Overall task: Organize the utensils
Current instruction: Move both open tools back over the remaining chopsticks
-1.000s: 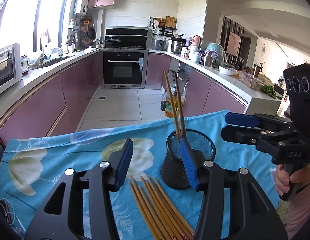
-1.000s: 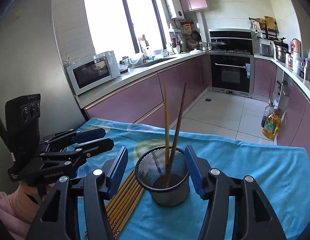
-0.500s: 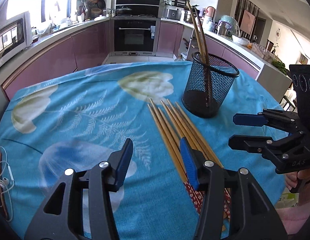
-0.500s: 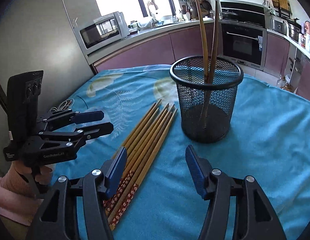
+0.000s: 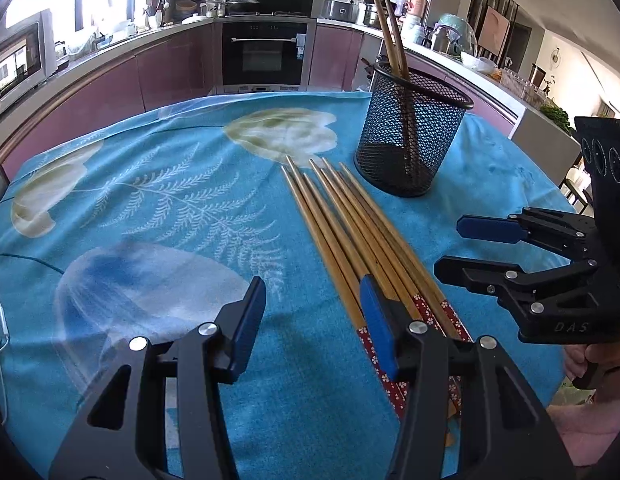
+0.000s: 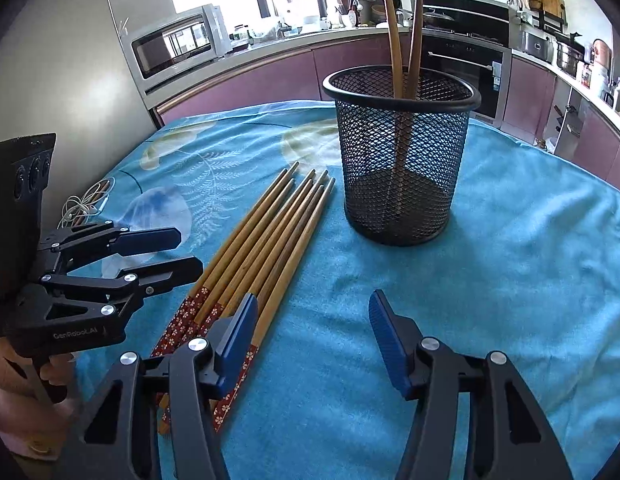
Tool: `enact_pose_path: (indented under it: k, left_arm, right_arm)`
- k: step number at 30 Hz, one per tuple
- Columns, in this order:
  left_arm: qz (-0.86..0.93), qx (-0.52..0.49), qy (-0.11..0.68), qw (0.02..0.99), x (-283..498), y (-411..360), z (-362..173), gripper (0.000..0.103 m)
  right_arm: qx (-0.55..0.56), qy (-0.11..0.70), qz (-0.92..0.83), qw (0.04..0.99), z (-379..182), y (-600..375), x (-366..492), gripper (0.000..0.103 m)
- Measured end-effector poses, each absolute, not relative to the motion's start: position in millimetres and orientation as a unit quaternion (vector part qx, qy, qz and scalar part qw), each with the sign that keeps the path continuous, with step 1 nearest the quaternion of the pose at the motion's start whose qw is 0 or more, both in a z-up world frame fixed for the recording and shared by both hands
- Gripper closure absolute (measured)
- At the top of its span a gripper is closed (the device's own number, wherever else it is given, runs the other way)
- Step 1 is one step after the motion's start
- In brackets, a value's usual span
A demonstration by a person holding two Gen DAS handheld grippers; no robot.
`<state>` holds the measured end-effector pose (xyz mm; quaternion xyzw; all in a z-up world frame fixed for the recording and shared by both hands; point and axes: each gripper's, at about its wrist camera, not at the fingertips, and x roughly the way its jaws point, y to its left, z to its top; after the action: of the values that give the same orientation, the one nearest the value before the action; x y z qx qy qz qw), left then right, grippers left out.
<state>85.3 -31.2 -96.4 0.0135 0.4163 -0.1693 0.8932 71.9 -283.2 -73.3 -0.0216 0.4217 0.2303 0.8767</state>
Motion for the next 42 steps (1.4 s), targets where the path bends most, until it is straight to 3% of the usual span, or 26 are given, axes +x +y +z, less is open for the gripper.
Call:
enact_pose_path:
  k: [25,42]
  left_arm:
    - [-0.162,0.023,0.431,0.887,90,-32,-105,0.053]
    - [-0.158,0.044,0.442,0.882,109,-44,-105,0.066]
  right_arm:
    - [-0.053,0.429,0.207,0.878,-78,-280,72,0.052]
    - [-0.077,0.435,0.199,0.875,-81,-262,85,0.062]
